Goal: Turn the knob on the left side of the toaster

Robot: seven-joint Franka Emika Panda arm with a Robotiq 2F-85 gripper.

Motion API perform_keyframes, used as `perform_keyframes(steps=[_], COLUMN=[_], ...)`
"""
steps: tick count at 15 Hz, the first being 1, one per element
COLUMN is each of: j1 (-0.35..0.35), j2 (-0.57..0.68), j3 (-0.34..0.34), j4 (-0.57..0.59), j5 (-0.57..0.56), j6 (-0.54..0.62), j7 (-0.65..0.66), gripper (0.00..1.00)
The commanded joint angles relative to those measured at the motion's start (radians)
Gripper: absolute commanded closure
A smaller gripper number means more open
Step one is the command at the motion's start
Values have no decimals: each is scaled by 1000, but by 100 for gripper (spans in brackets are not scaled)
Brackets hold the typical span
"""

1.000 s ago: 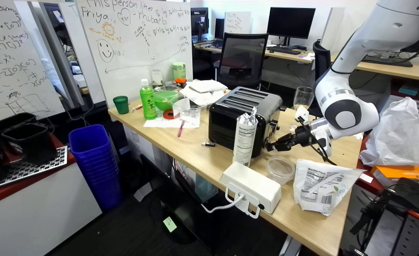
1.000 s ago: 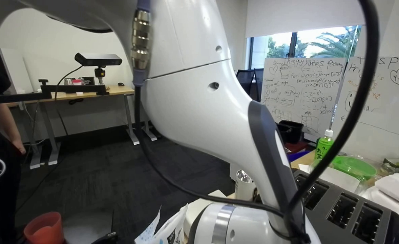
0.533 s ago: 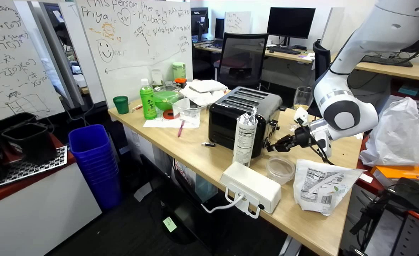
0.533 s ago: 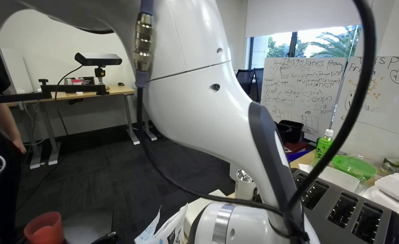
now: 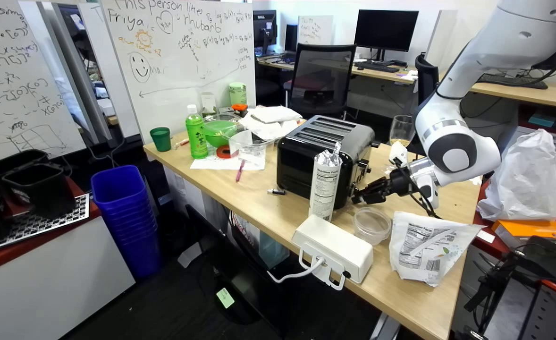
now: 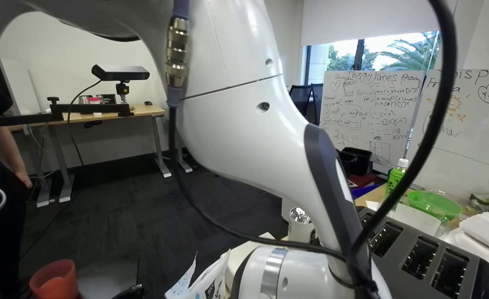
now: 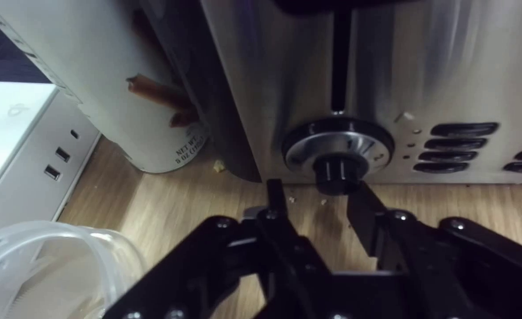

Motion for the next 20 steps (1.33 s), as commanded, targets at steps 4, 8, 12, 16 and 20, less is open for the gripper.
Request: perform_keyframes(steps=[4, 8, 12, 16, 20], j1=[-3, -3, -1, -3, -3], j2=[-23, -31, -34, -49, -64], j3=[-3, -4, -3, -4, -3], j4=[8, -1, 0, -6, -9], j5=[34, 31, 36, 31, 31], j6=[-9, -19, -20, -22, -28], j7=[-83, -119, -147, -150, -151], gripper=[88, 87, 59, 31, 2])
